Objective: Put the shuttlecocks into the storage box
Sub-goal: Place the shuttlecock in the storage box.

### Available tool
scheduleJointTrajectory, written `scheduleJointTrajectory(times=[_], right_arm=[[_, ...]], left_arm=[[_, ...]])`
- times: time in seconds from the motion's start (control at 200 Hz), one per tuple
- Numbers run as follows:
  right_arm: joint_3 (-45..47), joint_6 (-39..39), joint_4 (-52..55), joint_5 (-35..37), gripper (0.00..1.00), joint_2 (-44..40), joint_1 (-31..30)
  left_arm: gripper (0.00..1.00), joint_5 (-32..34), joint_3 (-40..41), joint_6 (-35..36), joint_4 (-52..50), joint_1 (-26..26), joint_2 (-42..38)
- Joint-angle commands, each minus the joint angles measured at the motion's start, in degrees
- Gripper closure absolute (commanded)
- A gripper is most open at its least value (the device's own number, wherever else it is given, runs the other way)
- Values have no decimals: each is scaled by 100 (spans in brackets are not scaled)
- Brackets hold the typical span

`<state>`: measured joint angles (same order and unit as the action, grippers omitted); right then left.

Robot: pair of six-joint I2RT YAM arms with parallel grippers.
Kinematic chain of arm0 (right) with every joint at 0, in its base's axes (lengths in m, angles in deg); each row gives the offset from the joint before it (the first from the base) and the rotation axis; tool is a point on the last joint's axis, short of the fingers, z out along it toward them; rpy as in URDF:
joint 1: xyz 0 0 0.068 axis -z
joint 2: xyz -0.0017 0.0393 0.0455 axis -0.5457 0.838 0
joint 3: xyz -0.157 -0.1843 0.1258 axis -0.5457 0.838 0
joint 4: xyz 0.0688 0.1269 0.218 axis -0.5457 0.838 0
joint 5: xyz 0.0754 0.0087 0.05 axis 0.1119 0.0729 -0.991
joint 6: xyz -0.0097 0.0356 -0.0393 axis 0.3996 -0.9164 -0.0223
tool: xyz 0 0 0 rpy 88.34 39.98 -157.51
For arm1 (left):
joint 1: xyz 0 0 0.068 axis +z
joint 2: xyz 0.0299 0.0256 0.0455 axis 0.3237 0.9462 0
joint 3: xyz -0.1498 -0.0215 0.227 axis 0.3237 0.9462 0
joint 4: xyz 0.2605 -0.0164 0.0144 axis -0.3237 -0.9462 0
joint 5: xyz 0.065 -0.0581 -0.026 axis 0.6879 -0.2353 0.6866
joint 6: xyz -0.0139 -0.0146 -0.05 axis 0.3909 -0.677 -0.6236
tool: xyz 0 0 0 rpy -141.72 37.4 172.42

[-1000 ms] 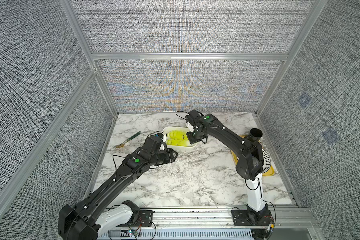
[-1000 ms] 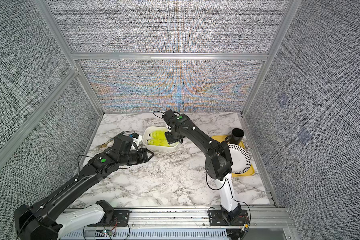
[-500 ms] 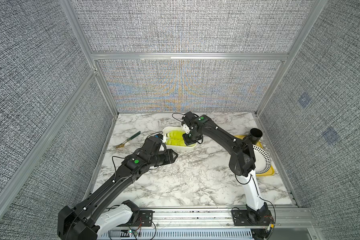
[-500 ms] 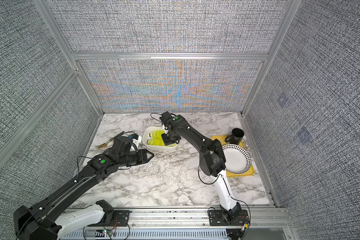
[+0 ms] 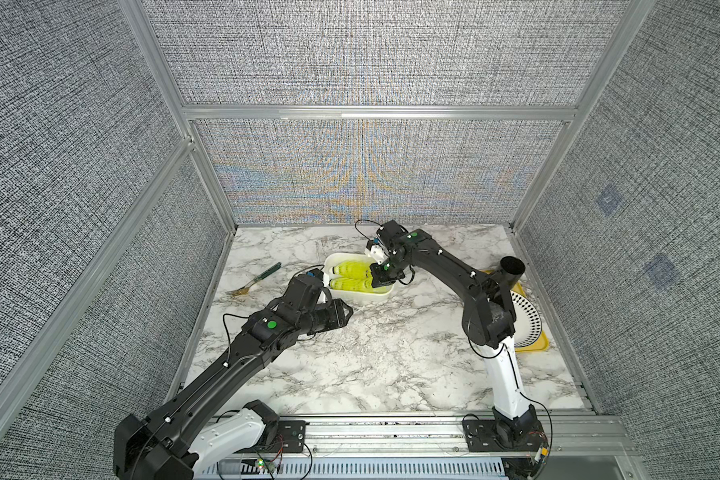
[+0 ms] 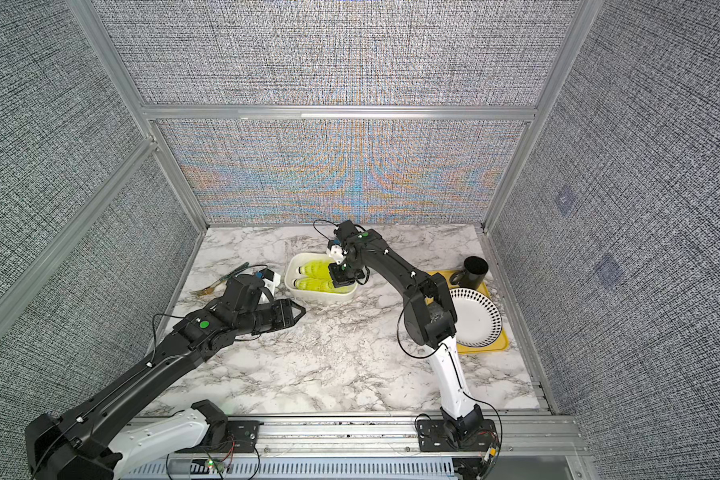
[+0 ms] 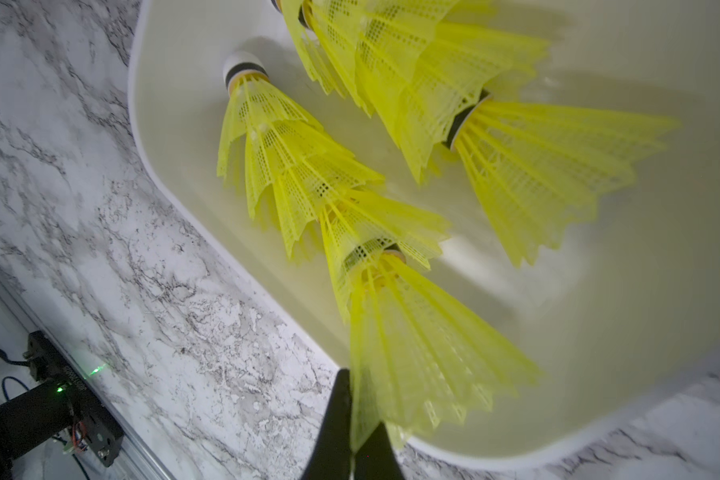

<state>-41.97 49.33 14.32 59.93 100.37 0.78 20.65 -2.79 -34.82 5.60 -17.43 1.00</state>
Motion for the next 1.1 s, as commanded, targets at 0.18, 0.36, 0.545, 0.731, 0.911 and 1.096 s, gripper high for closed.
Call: scheduleJointTrajectory(times=[0.18, 0.36, 0.545, 0.731, 0.911, 1.096], right_arm=[[450, -9, -888, -906, 100, -22, 152], [538, 23, -1174, -1188, 100, 45, 214], [513, 112, -1298, -1386, 100, 241, 274], [504, 129, -1444, -1577, 100, 354, 303], [477, 157, -1505, -1738, 100, 465, 329], [493, 131, -1566, -1833, 100, 529, 338]], left_arm=[[37, 496, -212, -323, 374, 146, 395], [34, 619, -381, -279, 374, 151, 607], [32, 681, -578, -261, 301, 151, 795], [31, 507, -830, -153, 127, 151, 1015], [31, 457, -791, -183, 184, 151, 1046], [31, 424, -739, -188, 190, 143, 1029]])
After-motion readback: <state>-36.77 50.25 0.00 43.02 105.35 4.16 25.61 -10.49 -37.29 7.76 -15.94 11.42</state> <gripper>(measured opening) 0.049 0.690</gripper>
